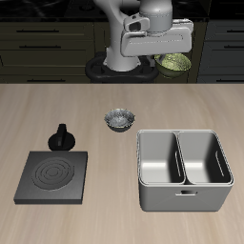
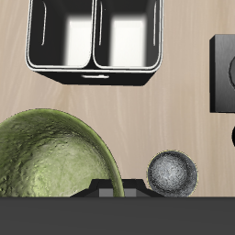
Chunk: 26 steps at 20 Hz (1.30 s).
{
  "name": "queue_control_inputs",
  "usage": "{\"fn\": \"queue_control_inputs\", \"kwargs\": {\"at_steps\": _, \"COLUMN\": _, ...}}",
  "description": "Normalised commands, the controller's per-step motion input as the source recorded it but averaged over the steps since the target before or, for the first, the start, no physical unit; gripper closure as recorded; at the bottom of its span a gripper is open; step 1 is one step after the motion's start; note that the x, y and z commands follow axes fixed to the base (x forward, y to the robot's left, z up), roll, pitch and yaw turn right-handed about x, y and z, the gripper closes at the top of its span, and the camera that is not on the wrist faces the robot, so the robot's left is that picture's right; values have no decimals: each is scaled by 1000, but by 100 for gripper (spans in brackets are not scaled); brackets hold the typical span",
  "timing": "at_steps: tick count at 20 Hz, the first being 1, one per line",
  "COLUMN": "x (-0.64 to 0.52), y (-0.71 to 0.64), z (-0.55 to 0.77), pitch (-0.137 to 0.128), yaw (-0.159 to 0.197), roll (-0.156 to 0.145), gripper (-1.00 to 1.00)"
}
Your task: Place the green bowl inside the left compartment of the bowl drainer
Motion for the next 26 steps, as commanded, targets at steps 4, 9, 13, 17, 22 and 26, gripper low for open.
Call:
{"fn": "queue_control_inputs", "kwargs": {"at_steps": 4, "x": 201, "y": 171, "z": 164, "pitch": 19, "yaw": 29, "roll": 59, "gripper": 100}}
{"fn": "queue_control_inputs", "kwargs": {"at_steps": 9, "x": 270, "y": 61, "z": 170, "pitch": 13, "yaw": 16, "roll": -14, "gripper": 100}}
{"fn": "queue_control_inputs", "kwargs": {"at_steps": 13, "x": 472, "y": 141, "z": 160, "pitch": -4, "yaw": 70, "roll": -42, "gripper": 100}}
{"fn": "queue_control_inputs", "kwargs": {"at_steps": 17, "x": 380, "y": -19, "z": 140, "pitch": -2, "yaw": 2, "roll": -41, "gripper": 100}}
{"fn": "queue_control_inputs", "kwargs": {"at_steps": 22, "x": 297, "y": -12, "z": 68, "pitch": 5, "yaw": 13, "roll": -4, "gripper": 100}}
{"fn": "queue_control_inputs", "kwargs": {"at_steps": 26, "x": 589, "y": -99, "z": 144, "pitch": -11, "yaw": -20, "roll": -54, "gripper": 100}}
